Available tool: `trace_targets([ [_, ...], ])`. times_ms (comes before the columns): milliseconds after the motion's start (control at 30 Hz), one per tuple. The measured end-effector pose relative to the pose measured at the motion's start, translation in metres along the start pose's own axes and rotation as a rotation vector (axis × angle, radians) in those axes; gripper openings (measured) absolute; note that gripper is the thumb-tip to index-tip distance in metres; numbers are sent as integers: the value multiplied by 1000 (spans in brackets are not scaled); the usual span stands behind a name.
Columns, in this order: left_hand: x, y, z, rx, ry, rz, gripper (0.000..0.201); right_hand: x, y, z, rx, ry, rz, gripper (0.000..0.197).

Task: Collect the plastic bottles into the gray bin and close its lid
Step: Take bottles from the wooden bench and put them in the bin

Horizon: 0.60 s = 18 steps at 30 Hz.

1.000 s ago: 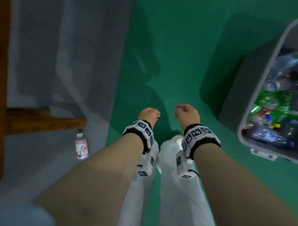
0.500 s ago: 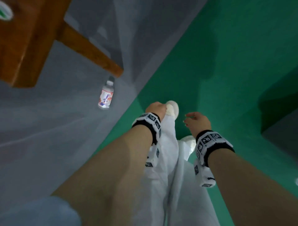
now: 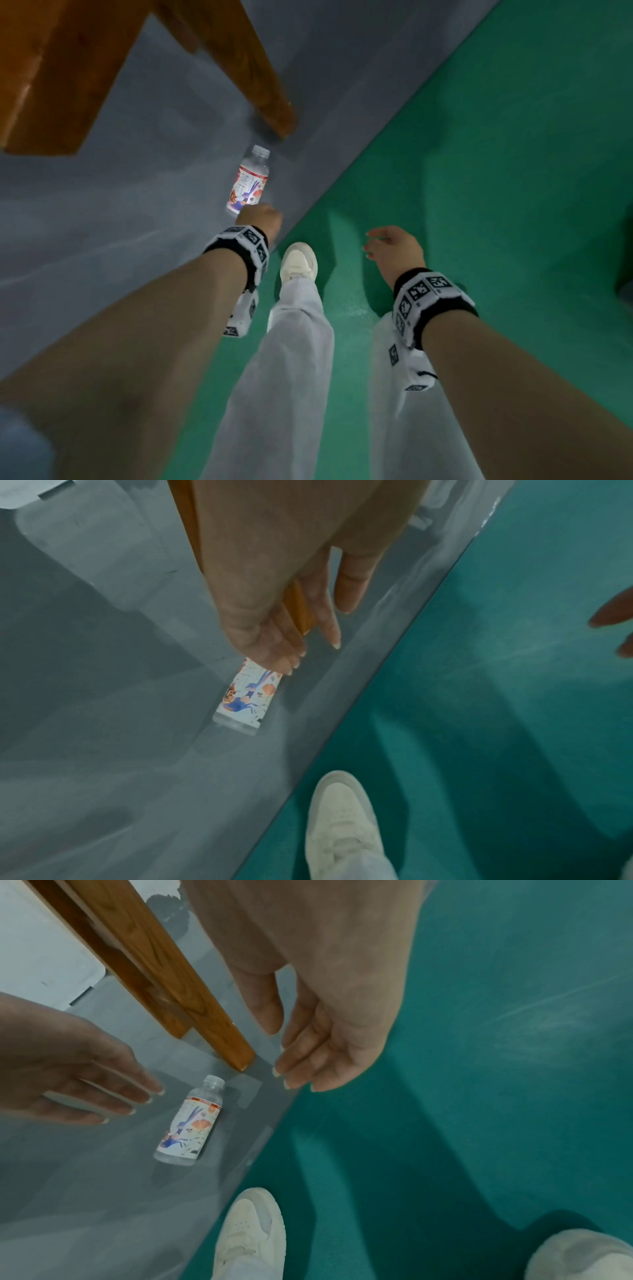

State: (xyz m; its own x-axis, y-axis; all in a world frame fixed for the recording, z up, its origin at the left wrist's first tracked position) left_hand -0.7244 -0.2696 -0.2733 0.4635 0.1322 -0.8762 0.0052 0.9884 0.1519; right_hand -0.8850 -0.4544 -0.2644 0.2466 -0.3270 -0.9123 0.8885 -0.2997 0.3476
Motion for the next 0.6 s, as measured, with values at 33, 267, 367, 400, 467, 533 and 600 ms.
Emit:
trace_targets([
  [33, 16, 7, -3, -18, -12, 2, 35, 8, -4, -10, 1, -8, -8, 26],
  [267, 96, 25, -17, -133, -138, 109, 57, 59, -43, -57, 102, -57, -77, 24],
  [367, 120, 20, -21, -111, -144, 40, 62, 75, -57, -67, 144, -82, -106, 23],
  [400, 128, 19, -22, -97, -121, 37, 62, 80, -60, -69, 146, -85, -110, 24],
  [467, 150, 24, -23, -66, -106, 53, 60, 89, -65, -73, 147, -94, -106, 25],
  [533, 171, 33, -24, -26, -100, 47, 59, 94, -69, -75, 146, -96, -97, 26],
  [600, 195, 44, -28, 23, -53, 32, 48, 99, -73, -76, 141, -101, -89, 26],
])
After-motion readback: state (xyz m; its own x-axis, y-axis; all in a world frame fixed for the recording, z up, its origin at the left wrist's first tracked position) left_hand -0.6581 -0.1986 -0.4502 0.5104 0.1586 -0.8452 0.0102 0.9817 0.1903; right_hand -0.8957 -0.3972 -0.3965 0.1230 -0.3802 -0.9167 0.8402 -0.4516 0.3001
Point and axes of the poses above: each hand's wrist, its own x-axis towards the middle knuckle, its own z-axis out of the back of the hand, y = z × x, the point moved 5 cm from there along x, towards the middle knuckle, and after that the axes turned 12 degrees about x, right-handed, at the moved point
